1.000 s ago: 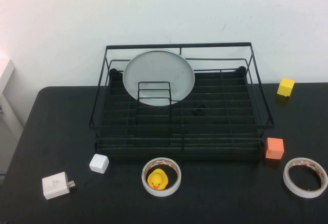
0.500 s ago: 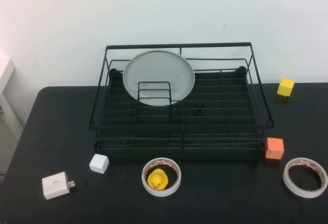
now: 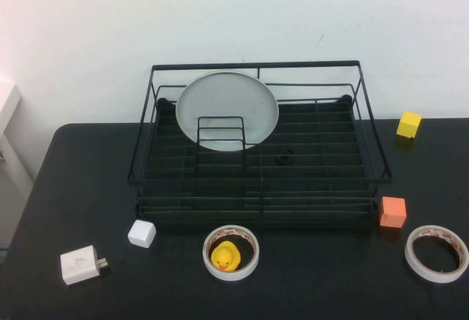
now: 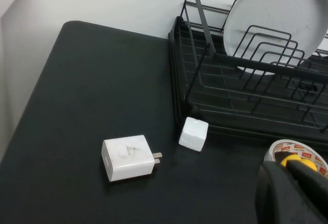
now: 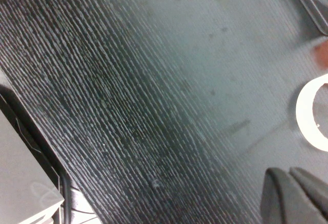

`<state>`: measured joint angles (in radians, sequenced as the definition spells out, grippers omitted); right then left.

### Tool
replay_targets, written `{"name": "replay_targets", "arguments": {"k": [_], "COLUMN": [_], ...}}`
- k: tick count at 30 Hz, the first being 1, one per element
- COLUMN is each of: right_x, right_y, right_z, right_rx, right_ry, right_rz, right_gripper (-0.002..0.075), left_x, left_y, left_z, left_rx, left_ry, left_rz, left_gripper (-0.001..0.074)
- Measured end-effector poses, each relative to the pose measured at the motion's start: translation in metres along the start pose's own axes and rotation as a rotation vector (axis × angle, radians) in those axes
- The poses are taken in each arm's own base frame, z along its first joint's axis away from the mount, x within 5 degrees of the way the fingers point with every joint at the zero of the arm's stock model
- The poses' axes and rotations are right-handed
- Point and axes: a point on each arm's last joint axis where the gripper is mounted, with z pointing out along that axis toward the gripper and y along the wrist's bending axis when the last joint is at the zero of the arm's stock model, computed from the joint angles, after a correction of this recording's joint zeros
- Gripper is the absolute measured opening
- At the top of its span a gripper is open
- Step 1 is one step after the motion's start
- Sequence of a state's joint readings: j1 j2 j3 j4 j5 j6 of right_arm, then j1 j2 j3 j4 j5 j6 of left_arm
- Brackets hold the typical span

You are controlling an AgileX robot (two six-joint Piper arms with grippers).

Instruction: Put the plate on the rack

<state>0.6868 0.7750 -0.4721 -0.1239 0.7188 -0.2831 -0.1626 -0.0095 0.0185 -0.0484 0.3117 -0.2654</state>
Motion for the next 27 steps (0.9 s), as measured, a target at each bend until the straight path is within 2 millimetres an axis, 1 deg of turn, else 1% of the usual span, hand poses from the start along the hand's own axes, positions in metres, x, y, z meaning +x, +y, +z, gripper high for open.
{"name": "replay_targets", "arguments": {"k": [14,20,27], "right_x": [0.0000,0.0000,0.0000], "right_y": [0.0000,0.0000,0.0000], "right_z": [0.0000,0.0000,0.0000], "right_rx": [0.000,0.000,0.000], "right_ry": [0.000,0.000,0.000], "right_rz": [0.002,0.002,0.002], "right_gripper": [-0.0002,-0.0002,-0.0002], "left_x": [-0.0008,-0.0005,-0.0004], "left_y": [0.0026,0.0024,0.0021], "left_z": [0.0000,0.0000,0.0000], "left_rx": [-0.049,-0.046,-0.042], "left_ry": [-0.016,-0.011,-0.009], "left_rz": [-0.023,0.037,0.045], "left_gripper": [-0.0001,-0.0001,-0.0001]}}
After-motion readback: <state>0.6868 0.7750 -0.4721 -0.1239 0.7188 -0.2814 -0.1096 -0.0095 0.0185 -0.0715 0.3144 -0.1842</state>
